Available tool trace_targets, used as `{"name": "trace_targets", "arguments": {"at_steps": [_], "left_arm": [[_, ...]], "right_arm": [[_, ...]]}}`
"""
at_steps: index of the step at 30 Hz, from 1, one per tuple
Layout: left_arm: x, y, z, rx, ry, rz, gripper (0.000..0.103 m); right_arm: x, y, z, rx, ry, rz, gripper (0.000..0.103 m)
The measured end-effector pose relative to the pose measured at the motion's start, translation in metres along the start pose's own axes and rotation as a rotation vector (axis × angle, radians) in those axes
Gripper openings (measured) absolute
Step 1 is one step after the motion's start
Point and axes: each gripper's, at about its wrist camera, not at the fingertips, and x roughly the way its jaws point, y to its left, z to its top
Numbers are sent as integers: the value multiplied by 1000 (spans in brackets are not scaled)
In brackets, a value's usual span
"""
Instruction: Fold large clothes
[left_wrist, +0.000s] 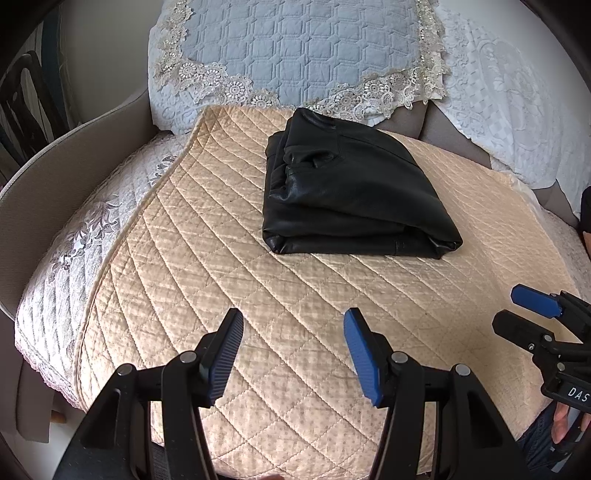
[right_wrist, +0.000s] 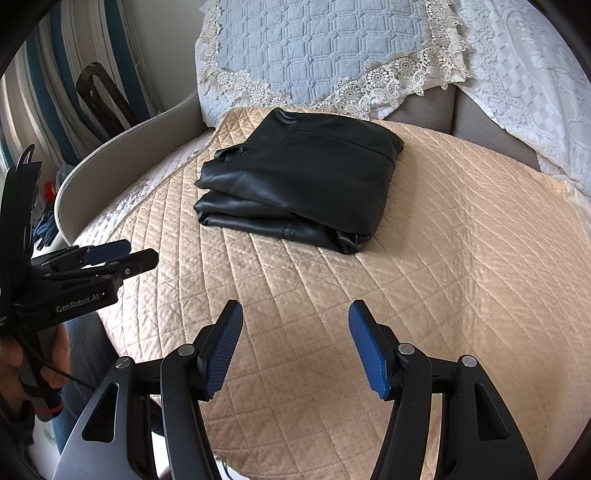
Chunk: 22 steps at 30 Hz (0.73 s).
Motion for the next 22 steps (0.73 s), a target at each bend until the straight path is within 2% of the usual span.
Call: {"name": "trace_targets", "arguments": {"at_steps": [22], "left_arm": [[4, -2, -1, 14, -1, 15, 59]], "right_arm": [[-6, -6, 3, -2, -9, -1, 60]]}}
